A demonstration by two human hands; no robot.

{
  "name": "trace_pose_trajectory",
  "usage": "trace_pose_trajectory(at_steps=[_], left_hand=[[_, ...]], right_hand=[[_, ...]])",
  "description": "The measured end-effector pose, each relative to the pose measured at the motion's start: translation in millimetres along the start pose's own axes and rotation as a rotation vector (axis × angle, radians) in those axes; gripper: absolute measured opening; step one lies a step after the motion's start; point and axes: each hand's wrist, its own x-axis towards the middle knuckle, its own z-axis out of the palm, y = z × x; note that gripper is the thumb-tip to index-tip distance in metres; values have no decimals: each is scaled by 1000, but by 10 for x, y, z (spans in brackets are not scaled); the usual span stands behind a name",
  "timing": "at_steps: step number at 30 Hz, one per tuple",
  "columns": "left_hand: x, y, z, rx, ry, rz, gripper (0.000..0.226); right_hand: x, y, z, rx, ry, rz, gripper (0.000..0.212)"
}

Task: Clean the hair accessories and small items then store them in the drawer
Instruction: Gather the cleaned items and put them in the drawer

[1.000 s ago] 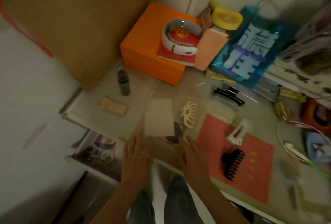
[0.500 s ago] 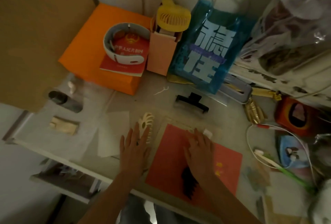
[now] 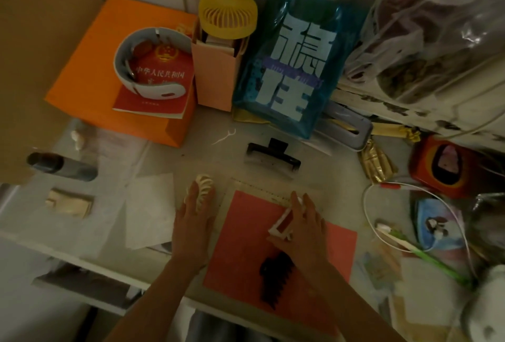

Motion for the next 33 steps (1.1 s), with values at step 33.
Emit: trace_pose_trajectory(at_steps=[33], left_hand=[[-1467, -979, -962, -455, 560, -318, 46]], right_hand=[[-711, -1975, 805, -30, -239, -530, 117]])
